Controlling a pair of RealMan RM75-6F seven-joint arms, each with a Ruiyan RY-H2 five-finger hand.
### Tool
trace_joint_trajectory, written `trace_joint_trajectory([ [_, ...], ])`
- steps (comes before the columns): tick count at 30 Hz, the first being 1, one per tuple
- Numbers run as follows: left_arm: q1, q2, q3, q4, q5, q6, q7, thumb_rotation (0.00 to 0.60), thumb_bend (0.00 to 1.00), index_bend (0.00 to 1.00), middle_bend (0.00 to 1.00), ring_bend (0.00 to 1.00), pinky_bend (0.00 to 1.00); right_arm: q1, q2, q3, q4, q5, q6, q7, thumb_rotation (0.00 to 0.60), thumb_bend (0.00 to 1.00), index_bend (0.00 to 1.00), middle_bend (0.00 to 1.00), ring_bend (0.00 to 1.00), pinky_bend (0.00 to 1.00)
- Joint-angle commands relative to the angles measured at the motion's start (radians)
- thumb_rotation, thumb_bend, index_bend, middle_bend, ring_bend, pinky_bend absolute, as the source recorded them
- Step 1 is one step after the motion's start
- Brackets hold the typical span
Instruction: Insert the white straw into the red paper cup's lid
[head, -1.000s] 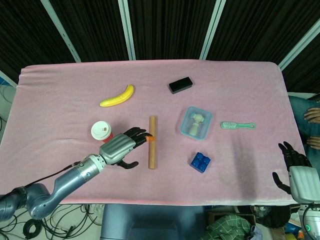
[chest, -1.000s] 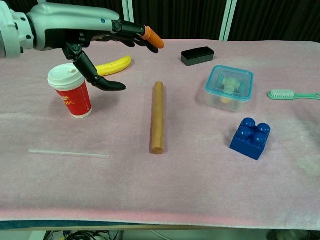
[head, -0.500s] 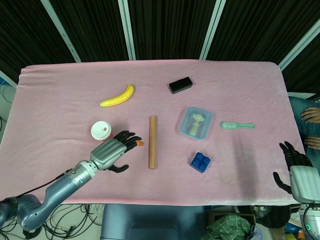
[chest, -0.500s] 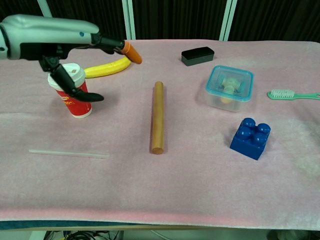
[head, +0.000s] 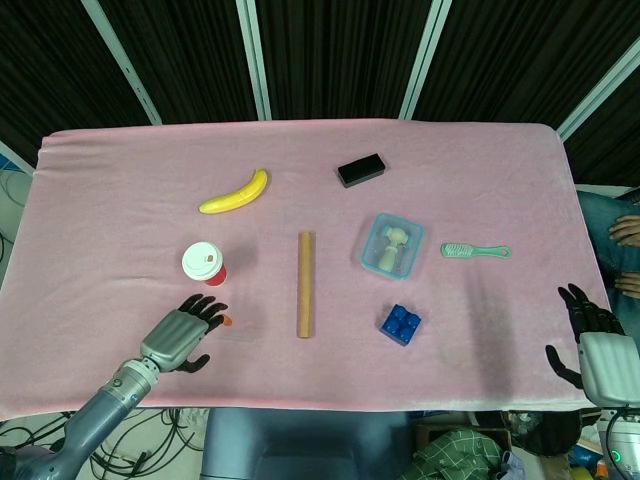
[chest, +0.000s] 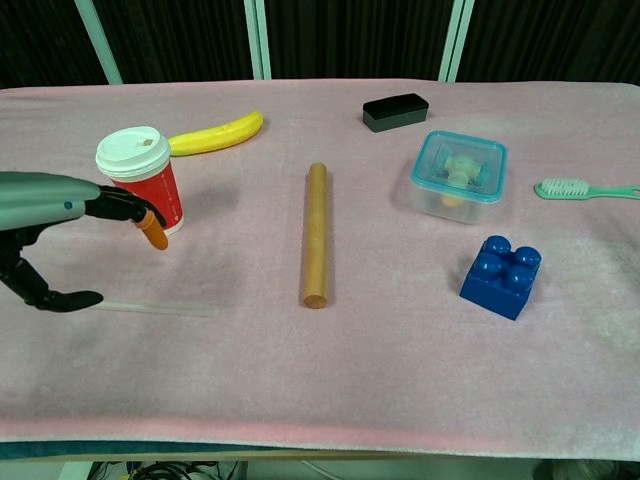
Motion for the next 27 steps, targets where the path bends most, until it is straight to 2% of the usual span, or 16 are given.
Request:
trace_joint_trajectory([
  [1, 0.011, -0.067, -0.004, 0.04, -0.076, 0.027, 0.06, 0.6, 0.36, 0.27, 0.11, 0.02, 0.04, -0.001, 0.001, 0.002, 0.0, 0.003, 0.0, 0.003, 0.6, 0.26, 0.07, 0.04, 0.17, 0.2],
  [7, 0.008, -0.15, -0.024, 0.109, -0.129, 0.043, 0.114, 0.6, 0.4, 0.32, 0.12, 0.02, 0.04, 0.0, 0.002, 0.004, 0.003, 0.01, -0.005, 0.01, 0.6, 0.26, 0.07, 0.04, 0.17, 0.2],
  [19, -0.009, -0.284, -0.054, 0.26, -0.171, 0.049, 0.185, 0.6, 0.41, 0.41, 0.14, 0.02, 0.04, 0.0, 0.003, 0.009, 0.002, 0.022, -0.009, 0.017, 0.6, 0.26, 0.07, 0.04, 0.17, 0.2],
  [27, -0.002, -0.321, -0.047, 0.295, -0.13, 0.068, 0.203, 0.6, 0.41, 0.43, 0.14, 0.02, 0.04, 0.001, 0.002, 0.011, 0.002, 0.027, -0.012, 0.02, 0.6, 0.26, 0.07, 0.04, 0.17, 0.2],
])
